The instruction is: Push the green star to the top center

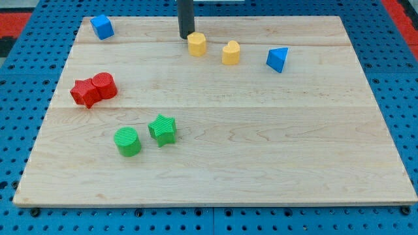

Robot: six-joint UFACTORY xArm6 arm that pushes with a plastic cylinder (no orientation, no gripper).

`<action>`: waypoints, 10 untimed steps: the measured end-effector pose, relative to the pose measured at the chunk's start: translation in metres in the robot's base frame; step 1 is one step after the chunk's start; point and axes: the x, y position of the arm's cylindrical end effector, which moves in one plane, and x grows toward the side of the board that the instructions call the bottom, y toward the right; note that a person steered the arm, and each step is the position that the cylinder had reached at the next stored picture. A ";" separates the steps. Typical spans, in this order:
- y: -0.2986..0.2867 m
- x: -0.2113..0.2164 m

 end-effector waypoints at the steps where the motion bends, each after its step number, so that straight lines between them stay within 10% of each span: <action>1: 0.060 0.060; 5: 0.018 0.274; 10: -0.056 0.172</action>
